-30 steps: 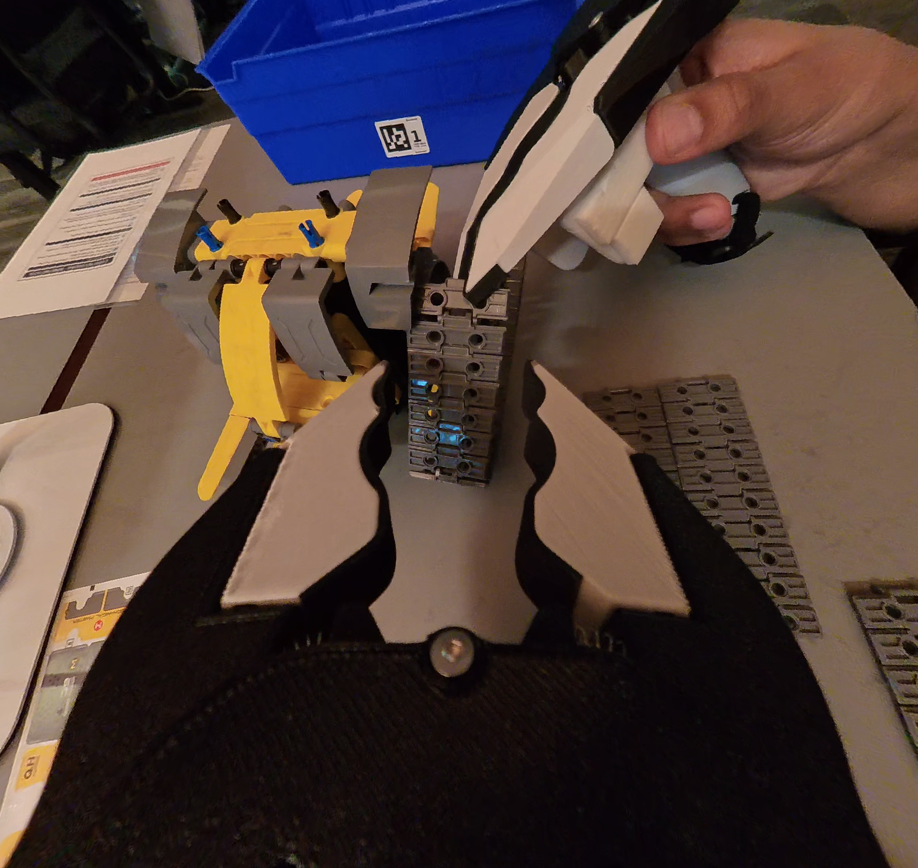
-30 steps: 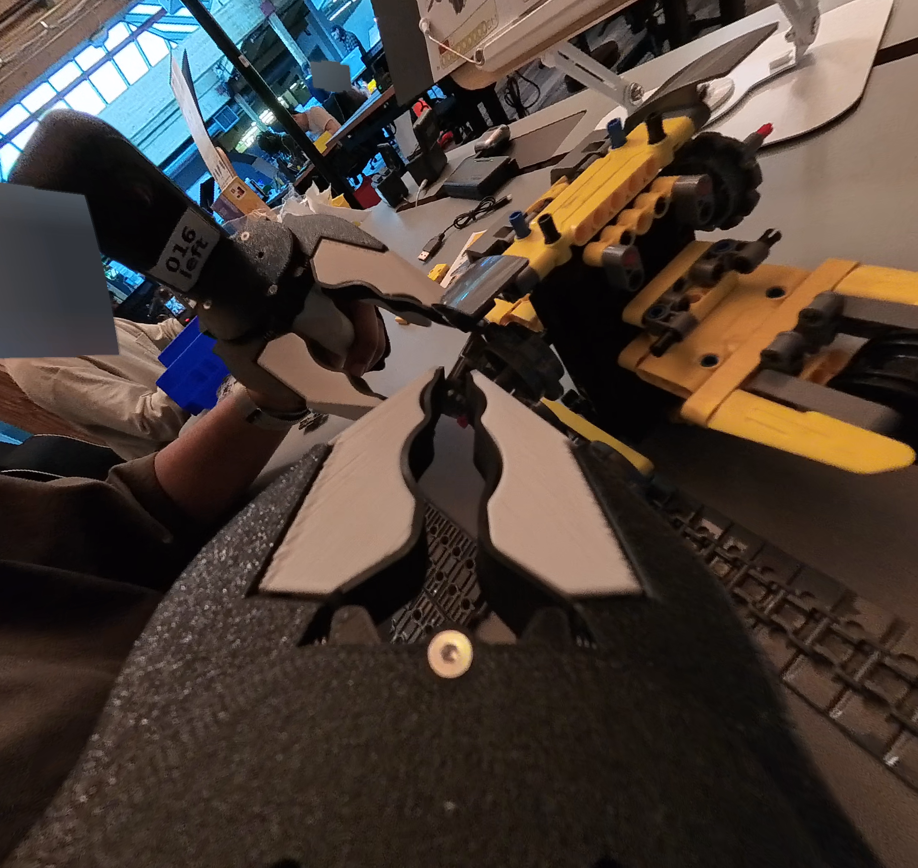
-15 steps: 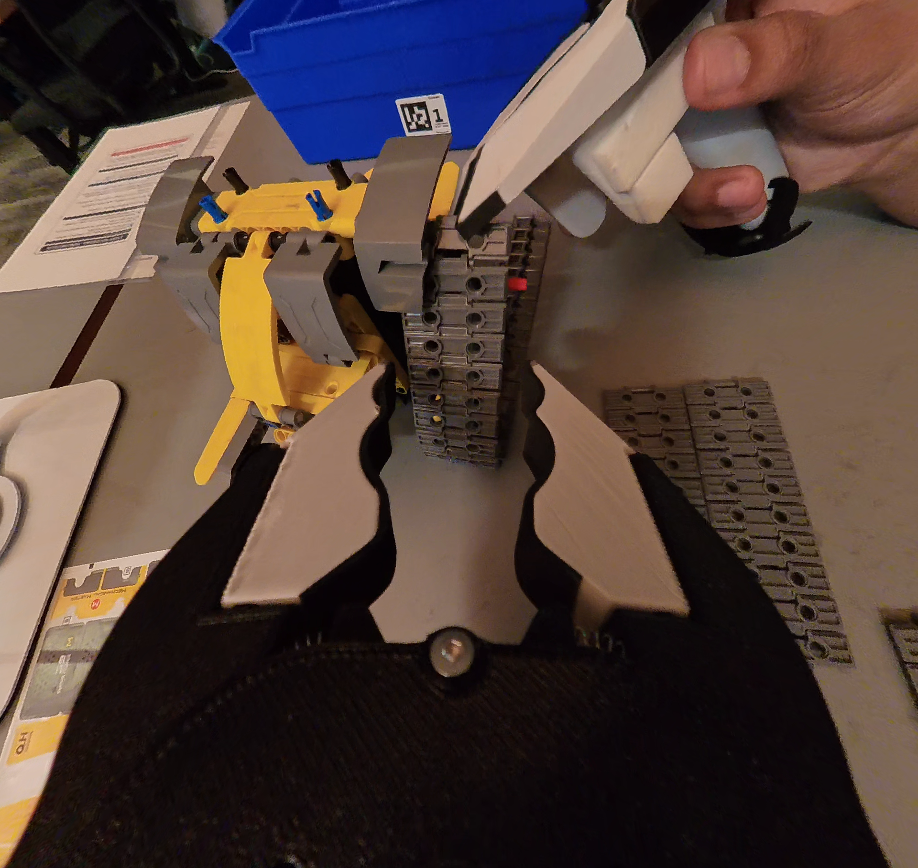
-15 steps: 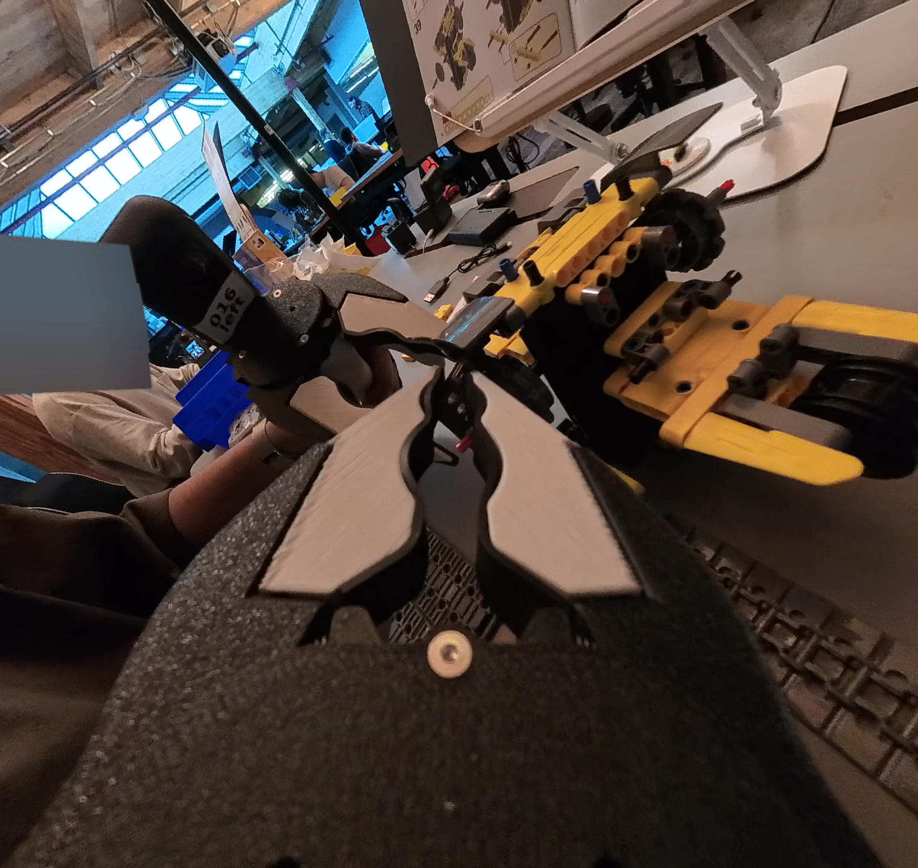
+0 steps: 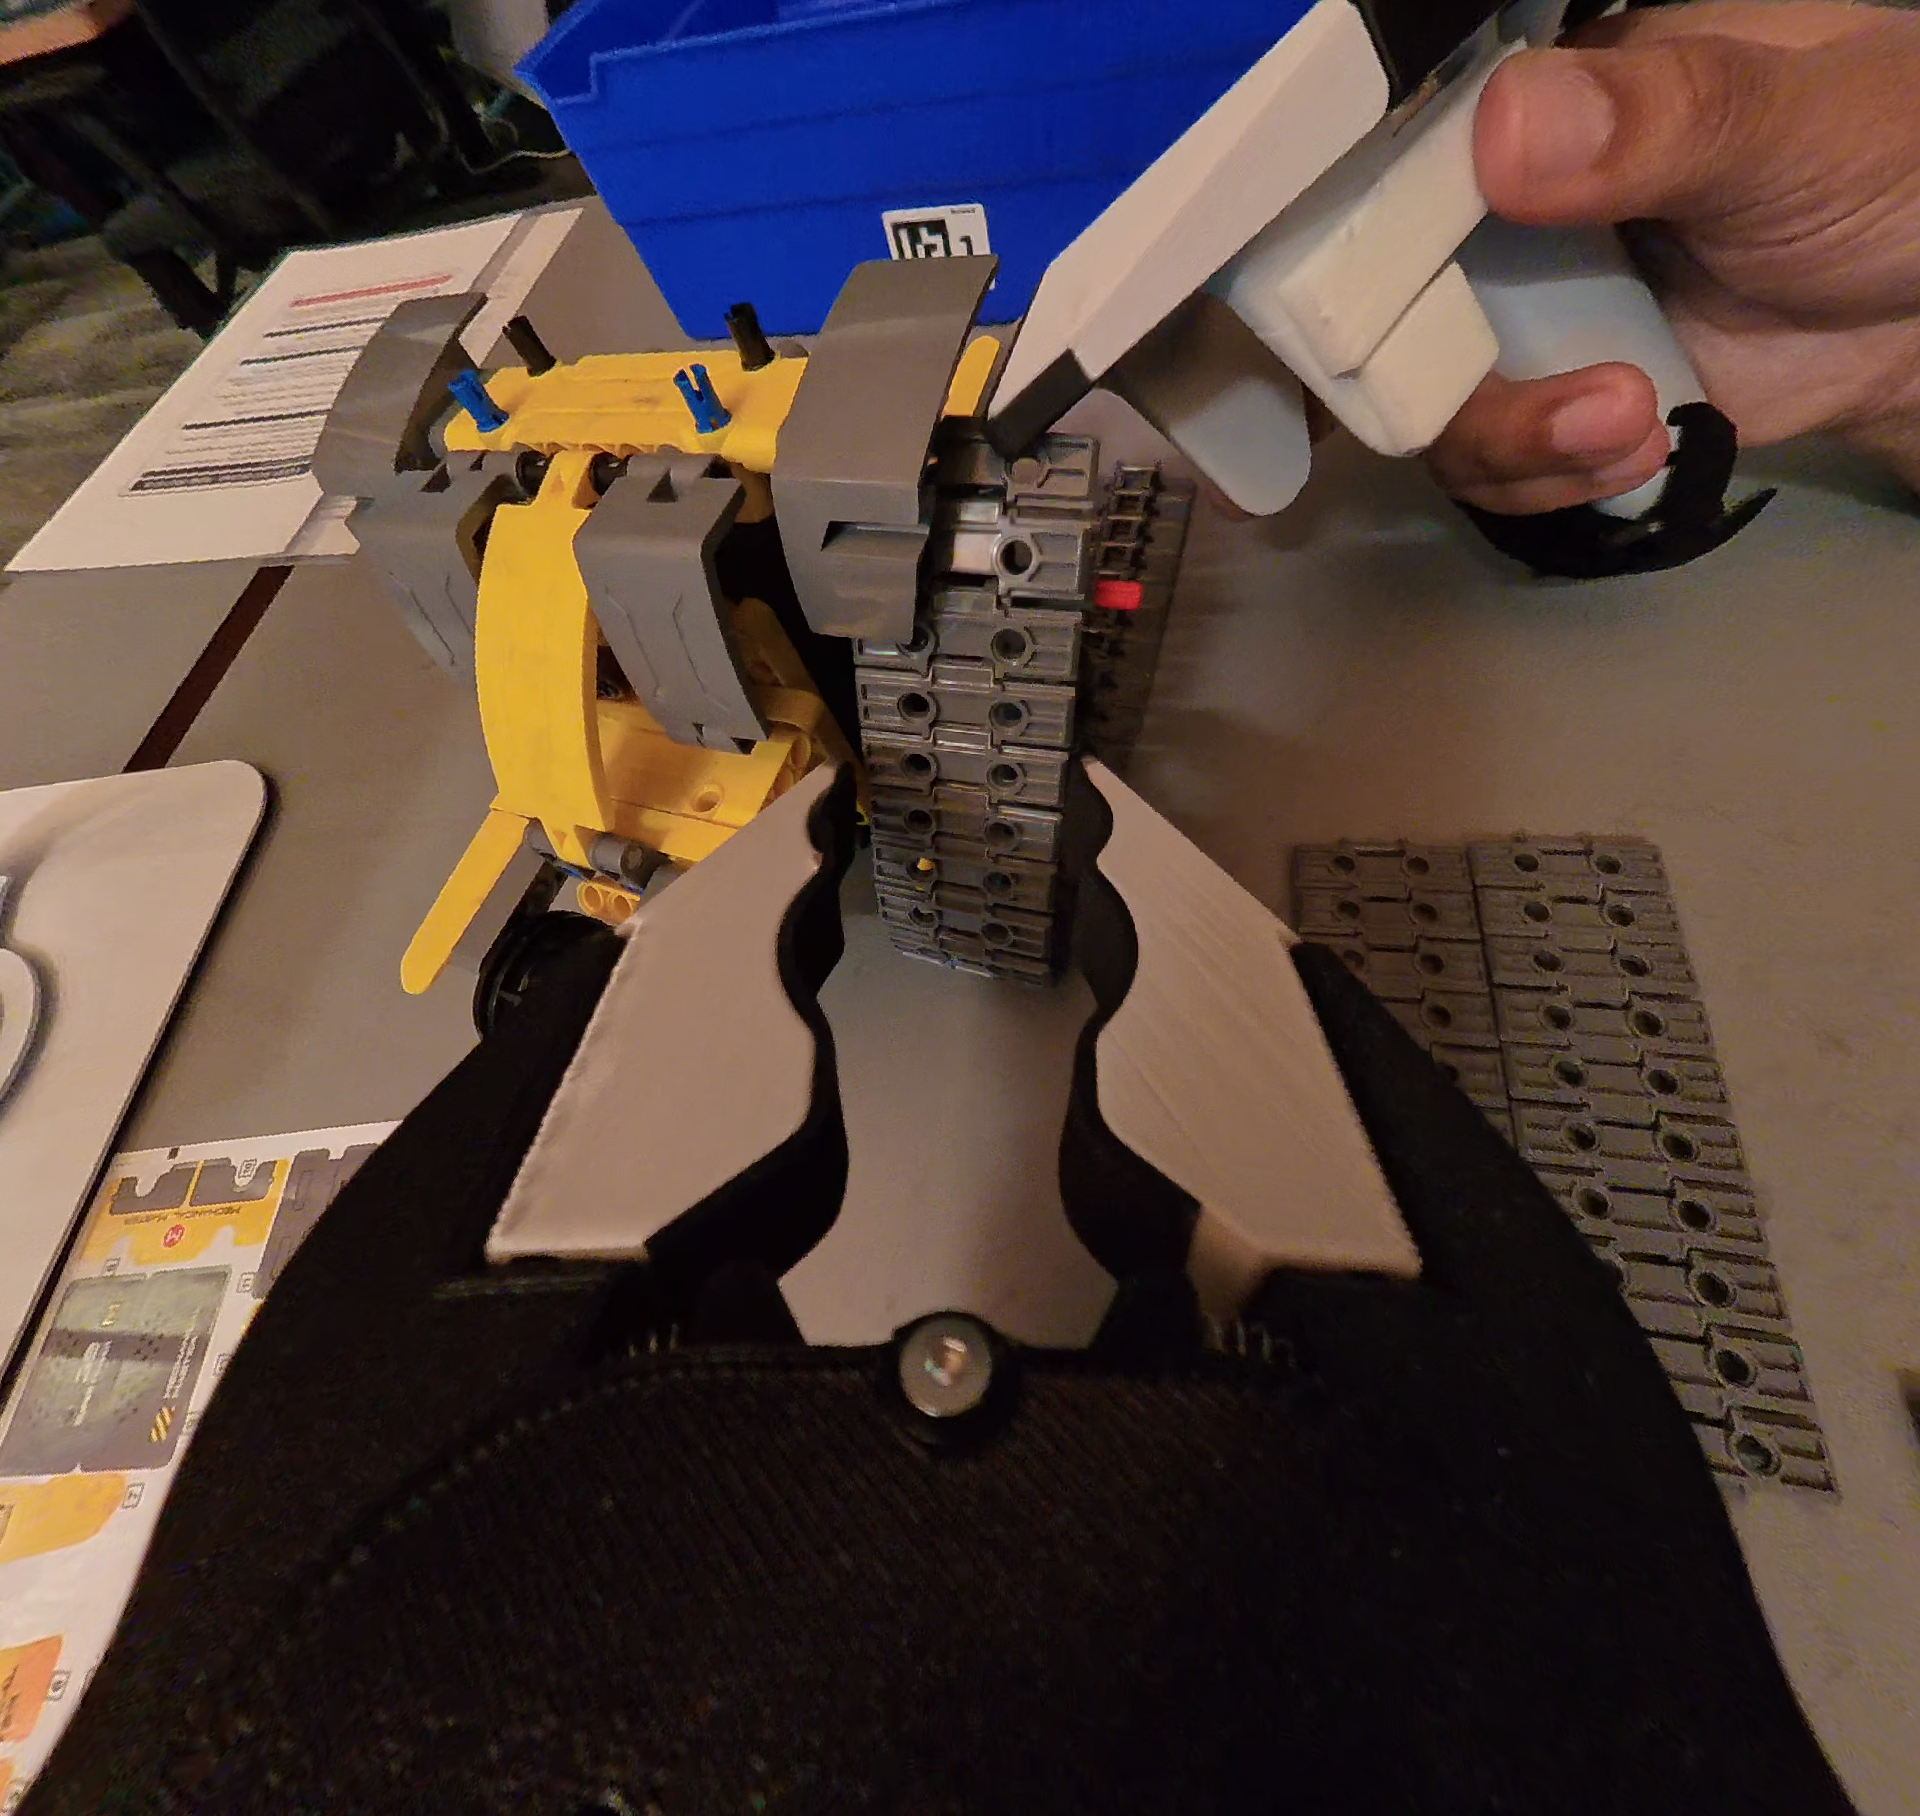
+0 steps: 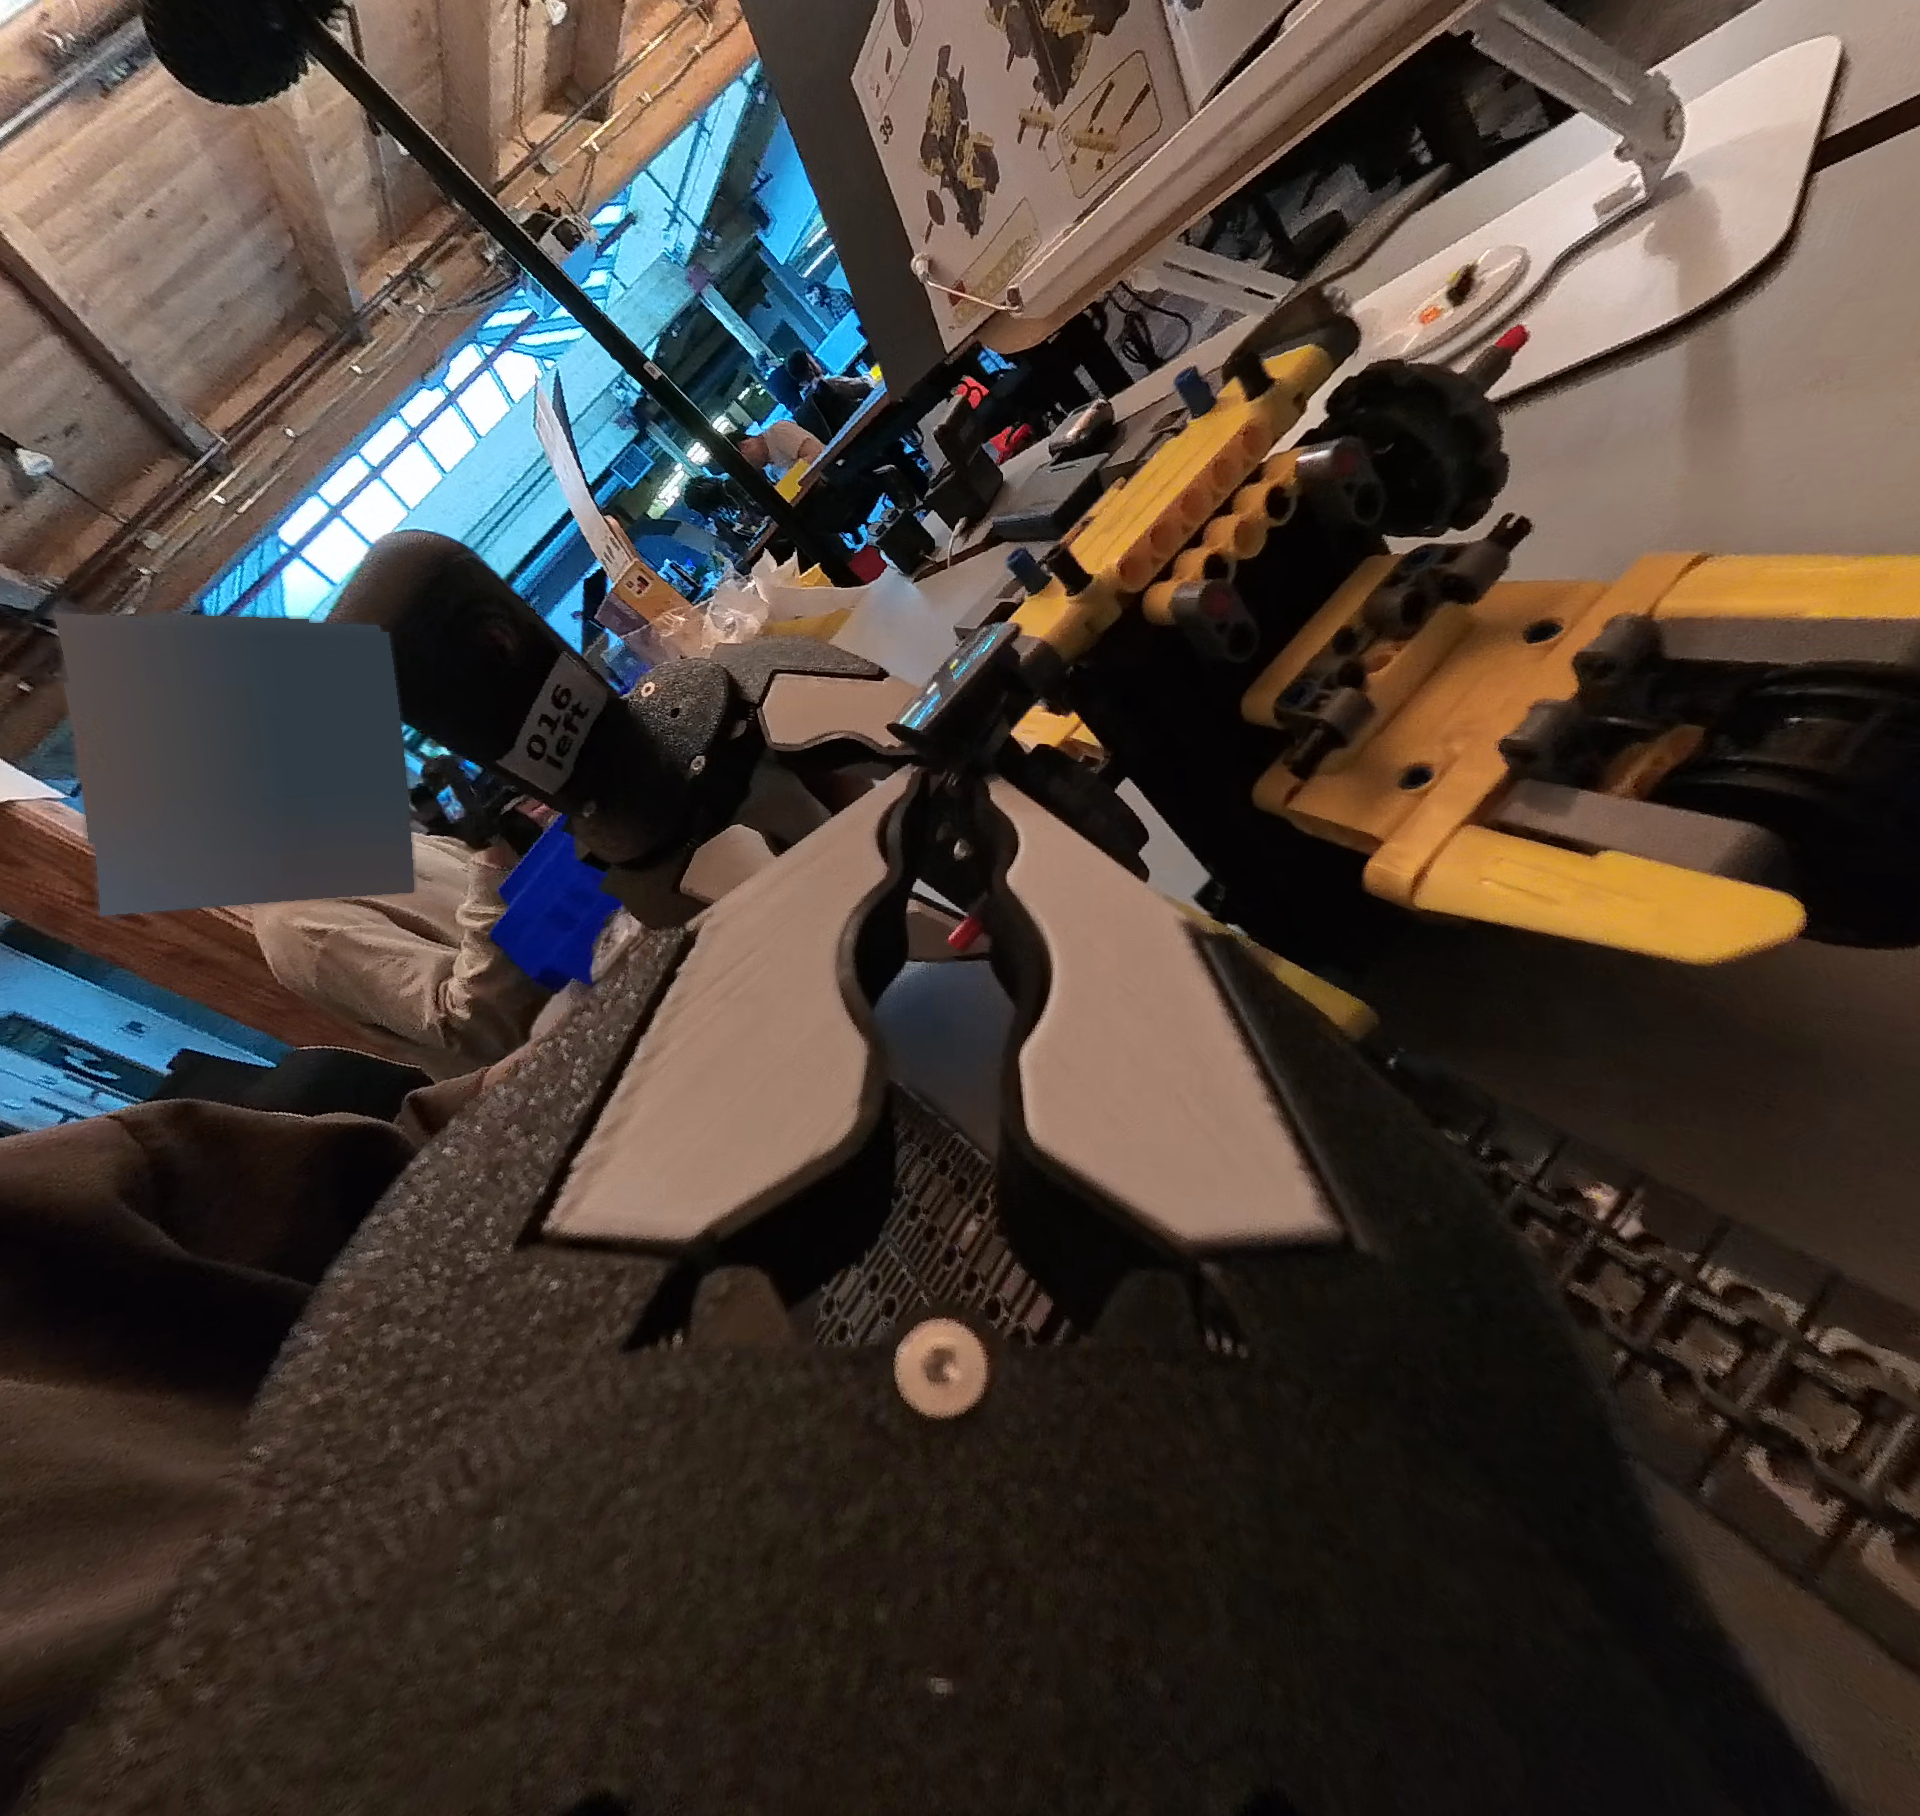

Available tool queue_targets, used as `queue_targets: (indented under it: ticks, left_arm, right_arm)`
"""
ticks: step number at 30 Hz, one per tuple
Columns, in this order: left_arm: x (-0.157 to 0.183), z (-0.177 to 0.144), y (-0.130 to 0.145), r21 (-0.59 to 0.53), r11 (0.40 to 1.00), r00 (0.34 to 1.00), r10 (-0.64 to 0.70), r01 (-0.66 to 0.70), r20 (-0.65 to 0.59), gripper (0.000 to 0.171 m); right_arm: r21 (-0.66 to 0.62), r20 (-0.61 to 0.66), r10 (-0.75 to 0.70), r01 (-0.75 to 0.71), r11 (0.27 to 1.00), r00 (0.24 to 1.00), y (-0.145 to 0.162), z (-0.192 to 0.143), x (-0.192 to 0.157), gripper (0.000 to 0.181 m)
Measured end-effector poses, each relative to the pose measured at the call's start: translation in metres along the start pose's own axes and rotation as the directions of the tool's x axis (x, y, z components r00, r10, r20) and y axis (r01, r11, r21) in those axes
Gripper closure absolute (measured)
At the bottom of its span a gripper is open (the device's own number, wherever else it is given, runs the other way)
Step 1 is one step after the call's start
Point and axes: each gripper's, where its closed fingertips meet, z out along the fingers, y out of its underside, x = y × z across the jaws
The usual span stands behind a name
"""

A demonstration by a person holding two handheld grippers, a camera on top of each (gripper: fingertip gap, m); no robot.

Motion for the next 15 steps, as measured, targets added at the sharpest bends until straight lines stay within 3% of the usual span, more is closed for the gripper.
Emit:
queue_targets:
  ticks: [15]
  left_arm:
    - [-0.0017,-0.0029,-0.0093,0.079,0.995,0.998,-0.054,0.055,-0.007,0.139]
  right_arm:
    - [0.022,0.047,0.088,-0.089,0.996,0.995,-0.0037,-0.0082,0.0063,0.173]
